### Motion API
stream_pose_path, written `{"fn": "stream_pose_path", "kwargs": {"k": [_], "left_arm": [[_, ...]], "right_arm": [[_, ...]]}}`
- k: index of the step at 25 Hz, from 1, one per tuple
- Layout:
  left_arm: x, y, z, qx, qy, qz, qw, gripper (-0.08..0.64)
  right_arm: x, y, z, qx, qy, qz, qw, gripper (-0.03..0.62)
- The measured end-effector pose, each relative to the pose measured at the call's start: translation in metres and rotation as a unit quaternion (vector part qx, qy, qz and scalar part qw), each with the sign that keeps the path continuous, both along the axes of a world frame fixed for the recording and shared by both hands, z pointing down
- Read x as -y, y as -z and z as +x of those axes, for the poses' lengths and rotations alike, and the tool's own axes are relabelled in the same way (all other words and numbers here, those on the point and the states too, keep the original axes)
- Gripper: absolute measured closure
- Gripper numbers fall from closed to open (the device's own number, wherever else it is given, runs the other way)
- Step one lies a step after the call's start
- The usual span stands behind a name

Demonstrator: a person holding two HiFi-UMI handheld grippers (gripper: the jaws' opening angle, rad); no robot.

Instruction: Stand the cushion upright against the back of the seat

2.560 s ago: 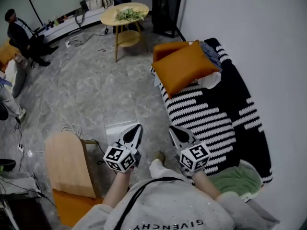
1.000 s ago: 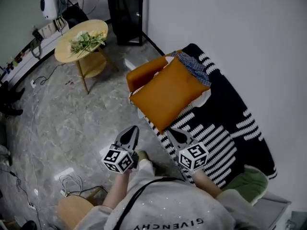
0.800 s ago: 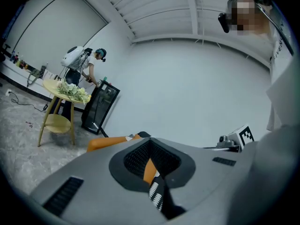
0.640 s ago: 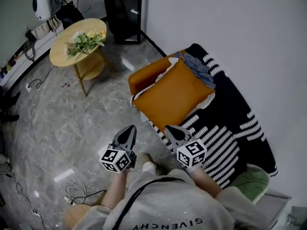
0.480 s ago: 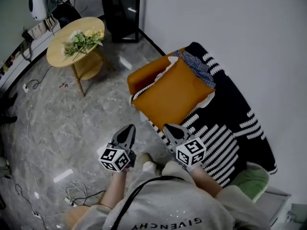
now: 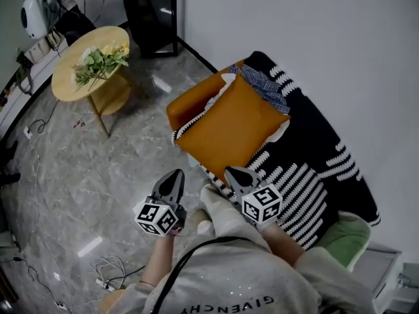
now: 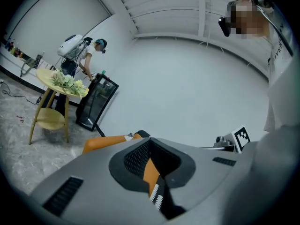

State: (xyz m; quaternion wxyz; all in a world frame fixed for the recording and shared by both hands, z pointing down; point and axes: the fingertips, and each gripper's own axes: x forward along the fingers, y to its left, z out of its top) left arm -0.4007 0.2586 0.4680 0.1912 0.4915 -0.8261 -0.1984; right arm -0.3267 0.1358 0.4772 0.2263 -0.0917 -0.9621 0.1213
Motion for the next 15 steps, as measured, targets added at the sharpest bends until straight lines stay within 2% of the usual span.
{"fn": "stream_pose_path", "kwargs": {"k": [8, 15], "left_arm": [[0.032, 0.0, -0.028, 0.004, -0.027, 0.001, 0.9996, 0.537], [0.097, -0.004, -0.06, -0.014, -0.079, 0.011, 0.9967, 0.535]], "right_arm": [[0.029, -0.008, -0.021, 0.002, -0.029, -0.007, 1.0, 0.574], [0.089, -0.021, -0.045, -0.004, -0.08, -0.018, 0.997, 0.574]]}}
